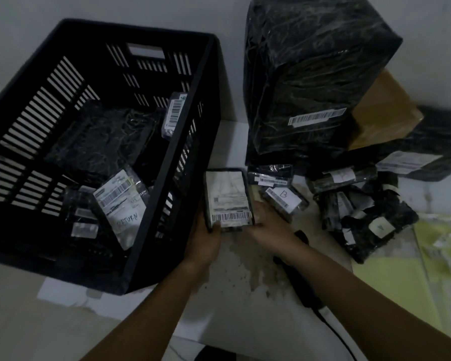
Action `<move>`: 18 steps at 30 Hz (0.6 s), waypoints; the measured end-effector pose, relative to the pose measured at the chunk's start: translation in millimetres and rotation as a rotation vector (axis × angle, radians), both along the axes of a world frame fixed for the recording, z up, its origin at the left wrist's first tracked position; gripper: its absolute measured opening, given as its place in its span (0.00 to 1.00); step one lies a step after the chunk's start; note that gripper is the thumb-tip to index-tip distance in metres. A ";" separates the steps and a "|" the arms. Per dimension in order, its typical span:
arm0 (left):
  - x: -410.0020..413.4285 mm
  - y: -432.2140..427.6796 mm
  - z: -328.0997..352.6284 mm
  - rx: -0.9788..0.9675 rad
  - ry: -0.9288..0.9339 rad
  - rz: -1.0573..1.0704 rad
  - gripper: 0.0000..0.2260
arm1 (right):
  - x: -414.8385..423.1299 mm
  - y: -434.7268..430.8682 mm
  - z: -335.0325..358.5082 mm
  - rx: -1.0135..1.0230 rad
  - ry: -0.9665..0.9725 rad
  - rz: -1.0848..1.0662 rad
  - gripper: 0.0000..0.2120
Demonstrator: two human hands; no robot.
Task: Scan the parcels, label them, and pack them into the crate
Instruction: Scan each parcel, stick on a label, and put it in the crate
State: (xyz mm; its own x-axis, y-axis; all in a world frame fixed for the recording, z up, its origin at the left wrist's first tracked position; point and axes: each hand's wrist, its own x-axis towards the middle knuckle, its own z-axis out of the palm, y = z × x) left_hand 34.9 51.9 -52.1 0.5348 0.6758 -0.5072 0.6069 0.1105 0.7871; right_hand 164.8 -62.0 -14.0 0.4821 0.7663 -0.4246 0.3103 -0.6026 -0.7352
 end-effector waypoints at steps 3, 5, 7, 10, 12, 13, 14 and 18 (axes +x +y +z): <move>-37.2 -31.0 1.4 -0.044 0.006 0.006 0.24 | -30.2 -29.7 19.7 0.098 0.072 0.033 0.17; -61.9 -48.9 2.1 -0.095 0.028 -0.041 0.24 | -44.8 -61.1 24.5 0.132 -0.015 -0.004 0.21; -81.6 -60.8 -1.4 -0.155 0.076 -0.102 0.26 | -55.6 -92.5 19.0 0.099 -0.286 -0.137 0.22; -98.5 -69.3 -7.5 -0.230 0.099 -0.142 0.29 | -67.2 -134.0 1.1 -0.092 -0.459 -0.330 0.33; -104.8 -71.8 -10.4 -0.221 0.101 -0.170 0.29 | -66.7 -147.5 -12.3 -0.232 -0.380 -0.340 0.42; -107.1 -72.4 -11.2 -0.220 0.101 -0.177 0.30 | -65.4 -149.8 -19.8 -0.291 -0.327 -0.337 0.45; -108.4 -72.6 -10.5 -0.225 0.098 -0.182 0.30 | -64.6 -149.7 -24.7 -0.330 -0.285 -0.328 0.47; -109.3 -71.5 -7.3 -0.188 0.091 -0.226 0.29 | -57.3 -146.3 -38.8 -0.303 -0.182 -0.289 0.45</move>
State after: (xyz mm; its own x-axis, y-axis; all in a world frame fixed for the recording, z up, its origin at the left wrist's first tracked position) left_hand -74.4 -19.6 -59.4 0.6074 0.4344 -0.6651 0.7001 0.1030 0.7066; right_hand 107.5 -208.3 -52.8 0.7457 0.4435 -0.4972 0.2058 -0.8631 -0.4612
